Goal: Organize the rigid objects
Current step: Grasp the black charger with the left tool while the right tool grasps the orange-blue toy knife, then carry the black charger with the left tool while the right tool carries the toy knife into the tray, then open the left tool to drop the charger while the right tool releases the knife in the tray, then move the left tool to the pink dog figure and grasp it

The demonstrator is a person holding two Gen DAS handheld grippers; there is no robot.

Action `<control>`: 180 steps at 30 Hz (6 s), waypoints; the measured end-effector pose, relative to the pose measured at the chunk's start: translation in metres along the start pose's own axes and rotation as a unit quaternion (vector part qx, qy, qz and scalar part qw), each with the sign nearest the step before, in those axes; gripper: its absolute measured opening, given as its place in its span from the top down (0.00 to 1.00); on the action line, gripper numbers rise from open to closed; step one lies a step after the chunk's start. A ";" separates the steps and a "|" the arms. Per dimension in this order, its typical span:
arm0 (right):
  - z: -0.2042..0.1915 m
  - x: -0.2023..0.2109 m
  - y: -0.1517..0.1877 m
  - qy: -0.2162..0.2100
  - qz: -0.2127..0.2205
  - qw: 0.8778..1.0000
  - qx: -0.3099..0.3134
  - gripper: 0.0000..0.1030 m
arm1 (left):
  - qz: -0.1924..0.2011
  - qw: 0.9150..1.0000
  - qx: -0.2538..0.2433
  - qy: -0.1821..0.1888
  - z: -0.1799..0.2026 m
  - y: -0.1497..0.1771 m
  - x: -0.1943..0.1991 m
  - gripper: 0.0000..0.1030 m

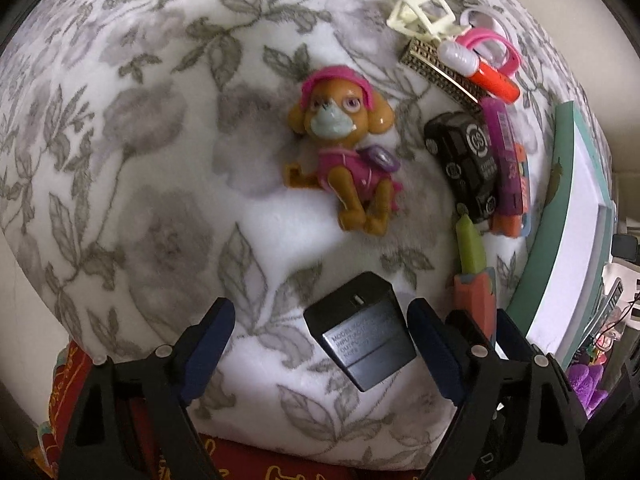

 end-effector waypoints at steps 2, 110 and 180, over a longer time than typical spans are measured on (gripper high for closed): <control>0.000 -0.001 -0.001 0.000 0.001 1.000 -0.001 0.49 | -0.006 1.000 0.000 0.002 0.004 0.005 -0.004 0.18; 0.265 0.032 -0.030 0.144 0.064 0.964 -0.214 0.54 | 0.128 0.952 -0.275 0.026 0.295 0.000 0.011 0.52; 0.141 0.139 -0.063 0.131 0.234 0.957 -0.110 0.00 | 0.308 0.946 -0.095 0.041 0.088 -0.055 0.177 0.00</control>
Point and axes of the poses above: each gripper's, at about its wrist camera, not at the fingertips, and x roughly against the way its jaws point, z to its right, y to its underside, the point moved 8 cm from there along -x, roughly the way its jaws point, and after that the axes turned 12 degrees about x, right-handed, at the moved point
